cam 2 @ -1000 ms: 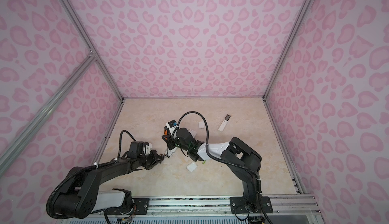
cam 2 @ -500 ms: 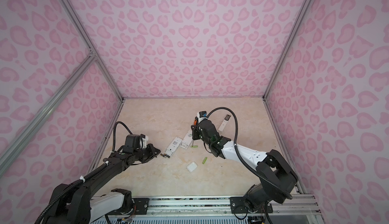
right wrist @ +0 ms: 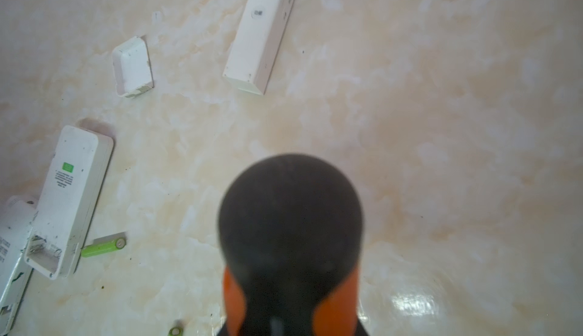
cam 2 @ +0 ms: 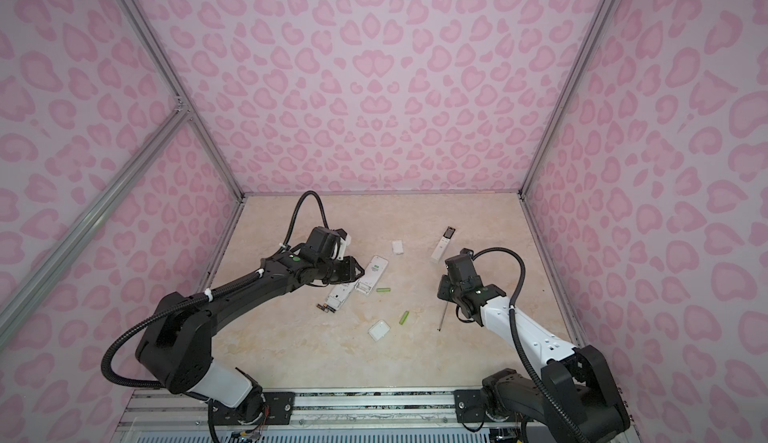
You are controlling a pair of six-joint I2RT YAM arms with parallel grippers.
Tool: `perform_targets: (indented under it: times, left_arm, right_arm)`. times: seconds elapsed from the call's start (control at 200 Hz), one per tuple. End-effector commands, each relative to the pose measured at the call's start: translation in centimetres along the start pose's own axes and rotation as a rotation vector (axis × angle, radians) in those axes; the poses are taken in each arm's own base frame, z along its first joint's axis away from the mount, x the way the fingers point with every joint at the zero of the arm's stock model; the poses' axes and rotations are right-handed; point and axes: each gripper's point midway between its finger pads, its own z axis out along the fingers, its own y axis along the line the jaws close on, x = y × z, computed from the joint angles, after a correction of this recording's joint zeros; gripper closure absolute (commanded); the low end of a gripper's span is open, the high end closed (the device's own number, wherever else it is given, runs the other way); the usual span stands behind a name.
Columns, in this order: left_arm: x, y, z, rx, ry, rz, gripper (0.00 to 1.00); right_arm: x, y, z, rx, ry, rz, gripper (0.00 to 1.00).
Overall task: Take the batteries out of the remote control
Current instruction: 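Withdraw the right gripper and set the orange screwdriver down on the table, then lift the white LCD remote upright with the left gripper while the right approaches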
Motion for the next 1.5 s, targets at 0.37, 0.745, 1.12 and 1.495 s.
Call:
perform_targets:
  times: [0.37, 0.745, 1.12, 1.495]
  left_arm:
    - [-0.2, -5.4, 5.6, -0.026, 0.042, 0.224, 0.54]
    - [-3.1, -12.7, 13.9, -0.020, -0.062, 0.391, 0.39]
    - [-5.5, -14.1, 21.4, -0.058, -0.128, 0.398, 0.34]
    - [-4.9, -12.6, 24.6, -0.124, -0.119, 0.368, 0.33]
  right_arm:
    - [2.7, -3.4, 3.4, 0.093, 0.145, 0.051, 0.58]
    - [-1.7, -5.8, 1.2, 0.105, 0.021, 0.154, 0.47]
    - [-7.2, -7.0, -0.2, 0.067, -0.126, 0.223, 0.47]
    - [-7.8, -7.1, 0.5, 0.010, -0.111, 0.250, 0.48]
